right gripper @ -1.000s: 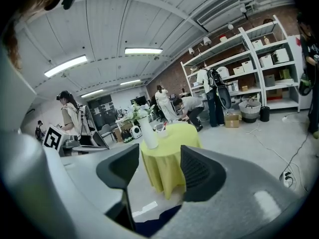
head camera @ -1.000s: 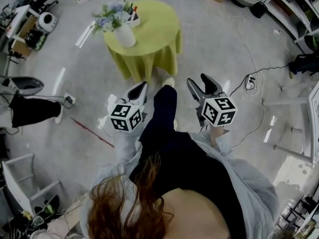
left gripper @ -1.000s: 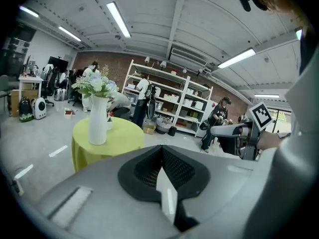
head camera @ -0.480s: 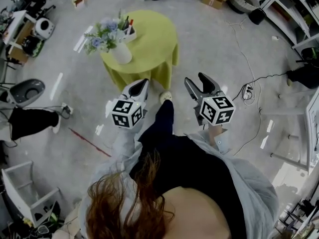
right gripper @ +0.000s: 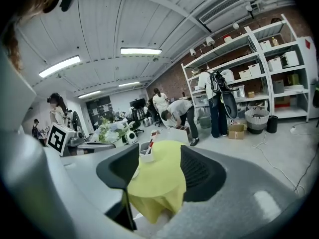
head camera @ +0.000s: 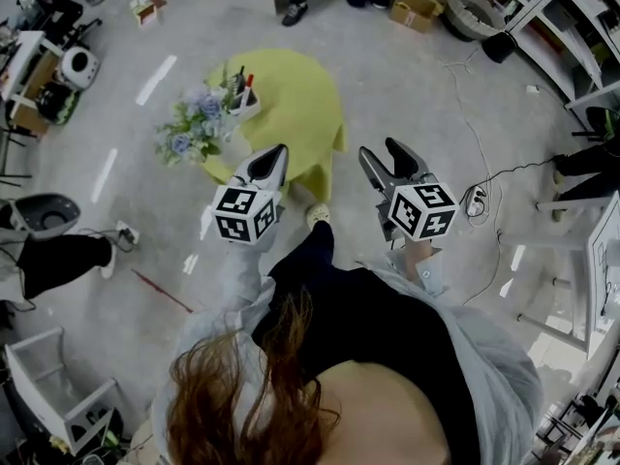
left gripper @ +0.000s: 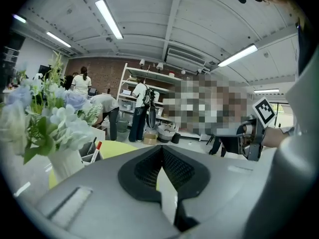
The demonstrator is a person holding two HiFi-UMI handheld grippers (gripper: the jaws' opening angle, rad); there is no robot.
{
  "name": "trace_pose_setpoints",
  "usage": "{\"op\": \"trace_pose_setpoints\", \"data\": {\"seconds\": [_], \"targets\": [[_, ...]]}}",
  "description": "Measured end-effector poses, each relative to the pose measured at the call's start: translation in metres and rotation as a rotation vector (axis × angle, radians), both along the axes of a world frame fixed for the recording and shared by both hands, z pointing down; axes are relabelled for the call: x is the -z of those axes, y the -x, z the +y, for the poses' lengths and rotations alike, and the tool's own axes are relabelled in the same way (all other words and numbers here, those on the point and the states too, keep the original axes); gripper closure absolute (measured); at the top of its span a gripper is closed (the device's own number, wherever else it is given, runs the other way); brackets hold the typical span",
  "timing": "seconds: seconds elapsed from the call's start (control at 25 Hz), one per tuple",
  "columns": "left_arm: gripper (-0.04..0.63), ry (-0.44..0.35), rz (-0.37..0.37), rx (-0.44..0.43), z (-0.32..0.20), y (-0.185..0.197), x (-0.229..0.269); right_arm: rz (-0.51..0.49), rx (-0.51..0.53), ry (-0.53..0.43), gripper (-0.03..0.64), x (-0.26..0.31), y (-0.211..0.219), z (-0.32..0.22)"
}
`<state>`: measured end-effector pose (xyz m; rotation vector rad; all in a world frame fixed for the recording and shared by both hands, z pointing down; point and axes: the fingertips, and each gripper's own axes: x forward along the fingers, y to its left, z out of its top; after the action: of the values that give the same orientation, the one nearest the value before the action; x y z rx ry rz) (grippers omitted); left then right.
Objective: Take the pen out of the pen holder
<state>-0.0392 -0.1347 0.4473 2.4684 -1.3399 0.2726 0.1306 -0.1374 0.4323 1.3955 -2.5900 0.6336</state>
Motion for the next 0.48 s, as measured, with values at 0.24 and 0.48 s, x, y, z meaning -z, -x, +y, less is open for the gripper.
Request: {"op": "trace_pose_setpoints", "data": {"seconds": [0.24,0.48], "targets": [[0.575,0.010,0.010,0.003,-0.041,-0.005,0.002,0.005,-0.002,0.007,0.354,0.006,-0.003,-0.042],[0.575,0.025,0.030,0.020,-0.069,-0.006,-0.004,0.009,0.007,0.006,0.354,0.007,-0.005,-0.076]]}}
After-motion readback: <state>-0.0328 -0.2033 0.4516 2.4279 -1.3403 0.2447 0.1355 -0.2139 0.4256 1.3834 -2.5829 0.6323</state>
